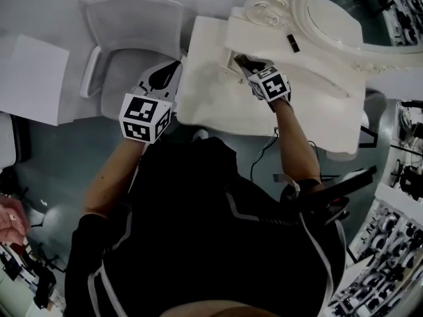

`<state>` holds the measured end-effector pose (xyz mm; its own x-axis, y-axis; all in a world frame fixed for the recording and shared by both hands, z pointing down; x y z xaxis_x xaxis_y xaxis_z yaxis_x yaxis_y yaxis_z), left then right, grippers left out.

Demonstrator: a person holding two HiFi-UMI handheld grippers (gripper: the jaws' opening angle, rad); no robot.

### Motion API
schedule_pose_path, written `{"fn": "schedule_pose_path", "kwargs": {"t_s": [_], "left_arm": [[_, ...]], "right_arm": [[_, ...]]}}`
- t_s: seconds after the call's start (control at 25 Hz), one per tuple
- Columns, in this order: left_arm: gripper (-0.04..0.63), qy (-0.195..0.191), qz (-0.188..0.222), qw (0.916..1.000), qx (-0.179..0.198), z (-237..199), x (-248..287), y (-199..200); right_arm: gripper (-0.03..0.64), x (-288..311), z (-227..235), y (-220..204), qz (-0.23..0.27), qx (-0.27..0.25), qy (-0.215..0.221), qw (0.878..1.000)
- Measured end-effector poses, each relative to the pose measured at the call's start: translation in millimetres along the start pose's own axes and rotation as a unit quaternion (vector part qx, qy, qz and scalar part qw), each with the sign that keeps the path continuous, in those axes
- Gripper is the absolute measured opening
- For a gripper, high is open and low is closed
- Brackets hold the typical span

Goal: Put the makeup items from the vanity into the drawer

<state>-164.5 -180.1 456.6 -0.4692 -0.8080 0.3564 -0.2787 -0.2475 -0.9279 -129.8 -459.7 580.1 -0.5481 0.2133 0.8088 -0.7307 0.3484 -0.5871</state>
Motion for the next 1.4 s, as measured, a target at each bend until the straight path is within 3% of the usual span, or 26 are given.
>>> {"fn": "schedule_pose_path", "kwargs": {"t_s": [0.24,0.52,0.88,1.4], "left_arm": [[0.003,-0.002,-0.019,0.9998,-0.008,-0.7,0.4,-10.4],[0.003,-0.011,-0.01,0.9999,-0.006,-4.4,-3.0,-10.2],[0.003,-0.007,-0.004,0.9999,-0.01,-8.4,-12.3,-12.0],[0.003,-0.026,-0.009,0.9995,-0.015,-6.7,-14.9,-6.5]], "right_arm": [[0.097,24.3,-3.1,-3.7,-0.043,-0.056,0.019,0.997],[0.097,40.0,4.0,-1.6,-0.086,-0.088,0.036,0.992],[0.098,45.2,1.8,4.3,-0.1,-0.117,0.051,0.987],[0.15,22.3,4.9,9.8,-0.078,-0.078,0.032,0.993]]}}
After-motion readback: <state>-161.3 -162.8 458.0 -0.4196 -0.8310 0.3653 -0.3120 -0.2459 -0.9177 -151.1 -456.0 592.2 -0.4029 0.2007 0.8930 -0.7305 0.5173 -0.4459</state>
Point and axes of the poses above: the fingertips, and each gripper's own axes: x forward along the fingers, z to its right, y out of its top, the point moved 8 cm from there along -x, backward along the fingers
